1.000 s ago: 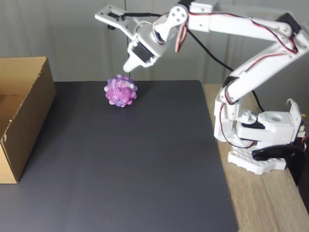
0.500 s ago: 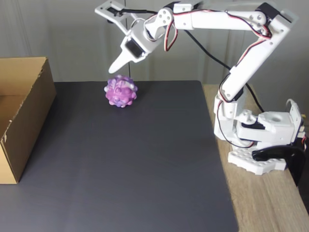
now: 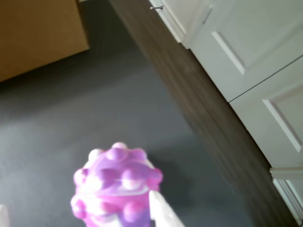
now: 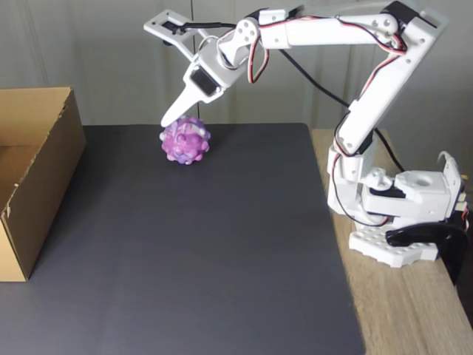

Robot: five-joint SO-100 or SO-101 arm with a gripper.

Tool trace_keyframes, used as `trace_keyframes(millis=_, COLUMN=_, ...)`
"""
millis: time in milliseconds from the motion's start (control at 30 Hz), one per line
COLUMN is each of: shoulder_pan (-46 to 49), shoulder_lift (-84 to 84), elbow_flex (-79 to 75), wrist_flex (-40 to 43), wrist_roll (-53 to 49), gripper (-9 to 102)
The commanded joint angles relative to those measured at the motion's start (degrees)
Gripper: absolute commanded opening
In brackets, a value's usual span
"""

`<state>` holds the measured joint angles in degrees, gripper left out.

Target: Grasp a ball and put it in the box.

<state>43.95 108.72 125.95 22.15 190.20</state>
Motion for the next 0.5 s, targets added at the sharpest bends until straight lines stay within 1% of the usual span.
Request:
trace_keyframes(millis=0, shoulder_pan=-1.32, shoulder_lift=-0.44, elbow_flex=-2.64, wrist_flex=-2.37, wrist_roll=0.09, gripper=41)
trace_keyframes(millis=200, shoulder_pan=-2.9, shoulder_lift=-4.83, elbow_flex=-2.72, wrist_flex=-5.98, wrist_roll=-0.09, gripper=40)
trace_keyframes(millis=467, shoulder_pan=-2.02, shoulder_lift=-9.49, elbow_flex=-2.81, wrist_flex=-9.4, wrist_roll=0.88, gripper=35)
